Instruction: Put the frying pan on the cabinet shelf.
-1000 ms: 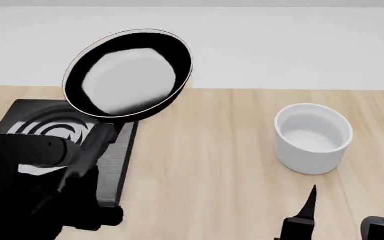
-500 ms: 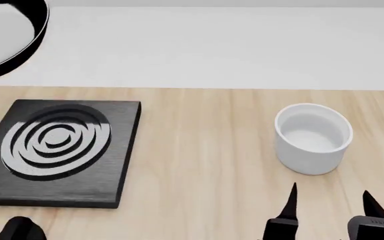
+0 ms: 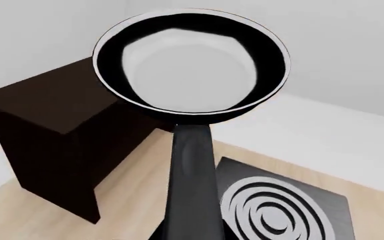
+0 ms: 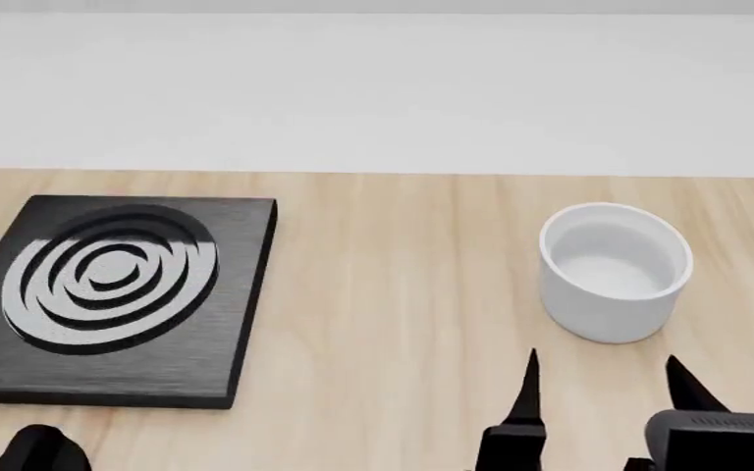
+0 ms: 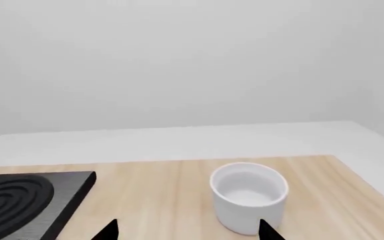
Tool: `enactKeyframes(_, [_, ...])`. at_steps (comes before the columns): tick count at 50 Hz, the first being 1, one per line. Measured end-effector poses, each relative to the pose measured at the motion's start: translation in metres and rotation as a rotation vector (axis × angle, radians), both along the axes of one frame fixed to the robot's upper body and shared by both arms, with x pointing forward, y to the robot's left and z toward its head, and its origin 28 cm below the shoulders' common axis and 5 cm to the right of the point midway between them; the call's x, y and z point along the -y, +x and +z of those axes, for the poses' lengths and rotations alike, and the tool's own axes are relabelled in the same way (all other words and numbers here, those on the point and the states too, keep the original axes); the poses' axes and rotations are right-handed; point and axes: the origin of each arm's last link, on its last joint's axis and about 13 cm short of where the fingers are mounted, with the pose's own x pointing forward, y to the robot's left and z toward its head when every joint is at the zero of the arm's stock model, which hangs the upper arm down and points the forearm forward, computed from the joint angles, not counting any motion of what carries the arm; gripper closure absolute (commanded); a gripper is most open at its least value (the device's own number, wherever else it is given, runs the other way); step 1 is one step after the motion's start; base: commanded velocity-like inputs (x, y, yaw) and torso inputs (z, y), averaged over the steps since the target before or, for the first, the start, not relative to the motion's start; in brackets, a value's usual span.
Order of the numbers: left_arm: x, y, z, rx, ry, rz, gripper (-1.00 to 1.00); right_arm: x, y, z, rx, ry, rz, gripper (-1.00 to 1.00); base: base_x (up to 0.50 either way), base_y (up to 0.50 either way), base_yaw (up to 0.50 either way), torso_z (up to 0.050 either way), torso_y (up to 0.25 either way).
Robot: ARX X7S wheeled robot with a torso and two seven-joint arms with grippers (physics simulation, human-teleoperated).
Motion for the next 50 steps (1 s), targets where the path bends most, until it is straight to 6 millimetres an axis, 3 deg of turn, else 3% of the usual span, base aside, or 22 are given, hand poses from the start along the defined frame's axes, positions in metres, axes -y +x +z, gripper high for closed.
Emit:
enactKeyframes(21, [-0.063, 0.038, 0.009, -0.065, -0.048, 0.163, 1.0, -0.003, 0.002, 0.008, 0.001, -0.018, 0.036, -1.0, 0.0, 0.0, 0.0, 0.0, 0.002])
enactKeyframes(50, [-0.12, 0.106, 0.019, -0.105, -0.154, 0.291, 1.0, -0.023, 0.026, 0.007, -0.017, -0.043, 0.083, -1.0, 0.0, 0.0, 0.0, 0.001, 0.002])
